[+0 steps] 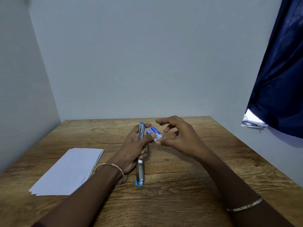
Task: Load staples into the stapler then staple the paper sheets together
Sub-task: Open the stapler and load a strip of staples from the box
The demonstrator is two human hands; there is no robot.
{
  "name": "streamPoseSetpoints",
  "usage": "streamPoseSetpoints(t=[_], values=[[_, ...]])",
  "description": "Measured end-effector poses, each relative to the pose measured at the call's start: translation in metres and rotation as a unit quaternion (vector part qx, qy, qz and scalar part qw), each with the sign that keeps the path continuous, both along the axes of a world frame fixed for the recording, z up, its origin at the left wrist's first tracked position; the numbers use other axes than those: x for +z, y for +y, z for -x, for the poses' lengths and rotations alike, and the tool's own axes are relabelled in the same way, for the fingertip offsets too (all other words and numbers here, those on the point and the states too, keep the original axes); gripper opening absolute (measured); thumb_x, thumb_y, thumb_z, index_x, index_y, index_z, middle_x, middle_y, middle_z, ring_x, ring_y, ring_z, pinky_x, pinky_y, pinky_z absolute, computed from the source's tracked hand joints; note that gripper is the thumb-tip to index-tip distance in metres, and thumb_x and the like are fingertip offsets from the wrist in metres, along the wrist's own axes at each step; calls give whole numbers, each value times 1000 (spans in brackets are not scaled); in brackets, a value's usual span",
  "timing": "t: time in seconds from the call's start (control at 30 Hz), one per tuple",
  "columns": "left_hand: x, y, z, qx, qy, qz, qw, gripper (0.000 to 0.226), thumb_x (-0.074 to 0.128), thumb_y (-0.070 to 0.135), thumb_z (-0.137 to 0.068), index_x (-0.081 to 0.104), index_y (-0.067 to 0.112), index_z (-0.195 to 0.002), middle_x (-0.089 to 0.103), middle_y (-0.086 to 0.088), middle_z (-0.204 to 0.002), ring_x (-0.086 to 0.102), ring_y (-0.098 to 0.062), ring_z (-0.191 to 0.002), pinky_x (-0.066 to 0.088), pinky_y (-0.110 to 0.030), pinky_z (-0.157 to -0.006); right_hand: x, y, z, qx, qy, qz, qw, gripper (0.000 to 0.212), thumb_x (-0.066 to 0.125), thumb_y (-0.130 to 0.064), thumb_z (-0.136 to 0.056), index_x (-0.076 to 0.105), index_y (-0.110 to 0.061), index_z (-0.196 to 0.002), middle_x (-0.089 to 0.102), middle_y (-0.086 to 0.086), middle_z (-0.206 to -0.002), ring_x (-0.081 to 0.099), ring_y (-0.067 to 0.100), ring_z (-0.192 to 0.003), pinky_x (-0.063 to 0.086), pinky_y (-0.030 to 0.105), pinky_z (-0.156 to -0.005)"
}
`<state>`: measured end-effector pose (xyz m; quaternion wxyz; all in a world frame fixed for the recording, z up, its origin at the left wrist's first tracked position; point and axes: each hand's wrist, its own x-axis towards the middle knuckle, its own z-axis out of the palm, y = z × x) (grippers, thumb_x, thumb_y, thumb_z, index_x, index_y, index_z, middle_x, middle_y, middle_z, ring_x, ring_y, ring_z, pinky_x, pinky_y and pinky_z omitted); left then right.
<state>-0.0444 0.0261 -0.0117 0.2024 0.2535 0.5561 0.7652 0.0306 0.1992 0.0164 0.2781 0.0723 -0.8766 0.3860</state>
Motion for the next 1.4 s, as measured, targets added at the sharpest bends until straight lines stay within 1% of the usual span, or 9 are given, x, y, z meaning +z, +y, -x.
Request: streamPoseSetpoints(t=[0.17,0.37,0.53,0.73,0.93,1.03,1.13,1.23,1.4], values=[[1,1,-7,-44,-2,19,999,33,67,12,-95,54,14,-125,58,3,-55,31,-4,-31,27,-15,-31,6,1,-3,34,-9,-97,995,59,95,-26,-66,73,-29,-121,65,-17,-109,58,-2,-98,39,3,-75],[1,3,-6,-46,-23,29,998,27,61,19,-99,53,7,-122,55,3,-53,32,-3,-29,26,-13,-30,2,7,-1,-9,-14,-41,999,49,100,-31,-56,76,-27,-99,70,-16,-100,57,-3,-87,40,5,-68],[1,0,4,13,-97,19,995,31,44,37,-106,52,8,-115,77,-24,-102,31,-5,-28,27,-12,-31,0,22,0,-75,-88,-17,993,52,100,-36,-53,73,-30,-97,69,-14,-97,59,9,-86,45,22,-71],[0,-3,11,34,-144,-26,989,36,42,39,-107,58,7,-115,60,-6,-61,34,-6,-30,28,-15,-30,-14,17,2,-49,-205,-103,972,56,98,-46,-52,73,-31,-101,59,-18,-92,56,0,-84,38,18,-62],[2,-5,10,6,-180,-57,982,32,41,25,-104,62,3,-115,44,-2,-55,36,-9,-36,32,-21,-32,-15,18,0,-46,-224,-99,969,59,95,-54,-52,72,-33,-102,58,-18,-95,56,0,-87,41,23,-66],[4,-3,8,6,-185,-62,981,35,38,20,-103,61,2,-122,44,-3,-58,40,-12,-41,37,-22,-37,-11,13,-2,-50,-168,-77,982,41,87,-52,-69,73,-30,-101,64,-15,-99,60,8,-90,44,26,-70],[6,-2,7,-17,-206,-80,975,34,43,22,-105,61,4,-127,50,-5,-63,50,-14,-48,48,-25,-44,-3,9,-1,-65,-51,-39,996,6,75,-23,-91,78,-21,-96,75,-7,-96,66,12,-87,44,23,-70],[7,-2,6,-31,-213,-107,971,31,45,22,-105,63,5,-124,64,-9,-69,67,-19,-57,60,-29,-54,2,4,-3,-58,10,21,998,12,71,-5,-92,79,-12,-96,77,-4,-87,70,8,-80,51,17,-71],[6,-2,6,-63,-232,-139,961,31,46,24,-106,62,6,-125,78,-21,-106,77,-30,-99,65,-44,-77,-1,-12,-4,-23,63,126,990,14,76,-2,-89,71,-12,-98,77,6,-82,76,25,-79,62,39,-73]])
